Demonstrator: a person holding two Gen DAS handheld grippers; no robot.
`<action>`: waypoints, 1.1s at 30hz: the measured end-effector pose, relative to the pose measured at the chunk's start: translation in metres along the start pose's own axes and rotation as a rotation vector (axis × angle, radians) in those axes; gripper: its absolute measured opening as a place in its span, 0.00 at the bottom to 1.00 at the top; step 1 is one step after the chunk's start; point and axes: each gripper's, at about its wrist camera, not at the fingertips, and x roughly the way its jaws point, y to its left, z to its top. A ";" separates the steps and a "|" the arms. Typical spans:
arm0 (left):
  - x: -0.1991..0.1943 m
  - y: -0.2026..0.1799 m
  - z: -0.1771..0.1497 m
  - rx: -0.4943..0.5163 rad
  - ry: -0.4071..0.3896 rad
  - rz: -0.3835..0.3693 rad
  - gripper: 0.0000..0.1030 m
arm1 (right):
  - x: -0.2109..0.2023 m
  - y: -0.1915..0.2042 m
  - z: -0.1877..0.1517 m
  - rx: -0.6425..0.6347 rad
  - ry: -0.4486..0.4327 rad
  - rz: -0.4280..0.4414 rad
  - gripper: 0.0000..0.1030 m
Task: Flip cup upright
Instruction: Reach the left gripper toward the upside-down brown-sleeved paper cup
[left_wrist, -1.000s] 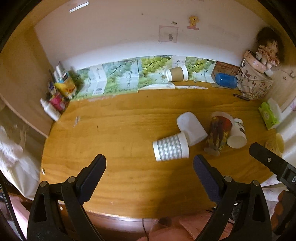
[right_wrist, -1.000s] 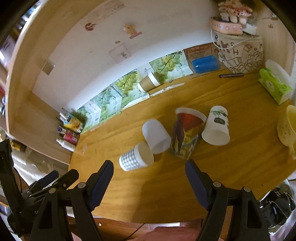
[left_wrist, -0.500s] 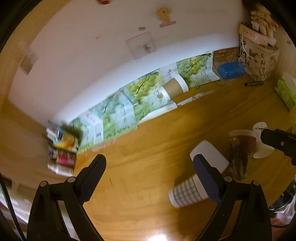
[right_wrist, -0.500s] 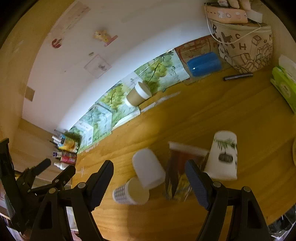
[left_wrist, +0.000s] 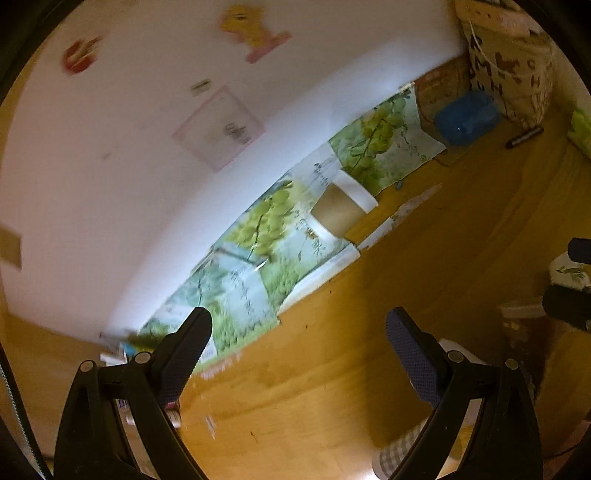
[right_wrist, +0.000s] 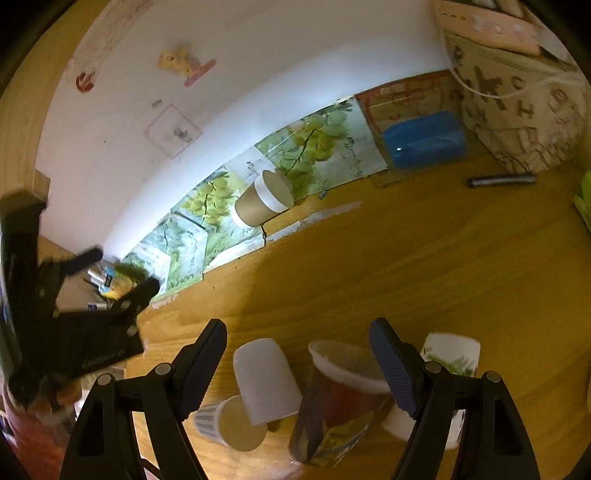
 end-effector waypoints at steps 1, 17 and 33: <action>0.007 -0.003 0.005 0.022 0.000 0.007 0.94 | 0.003 0.000 0.001 -0.008 0.004 0.001 0.78; 0.080 -0.041 0.052 0.138 0.015 0.027 0.94 | 0.052 0.003 0.023 -0.173 0.100 0.026 0.78; 0.127 -0.055 0.070 0.151 0.058 -0.011 0.94 | 0.070 0.007 0.029 -0.209 0.133 0.056 0.78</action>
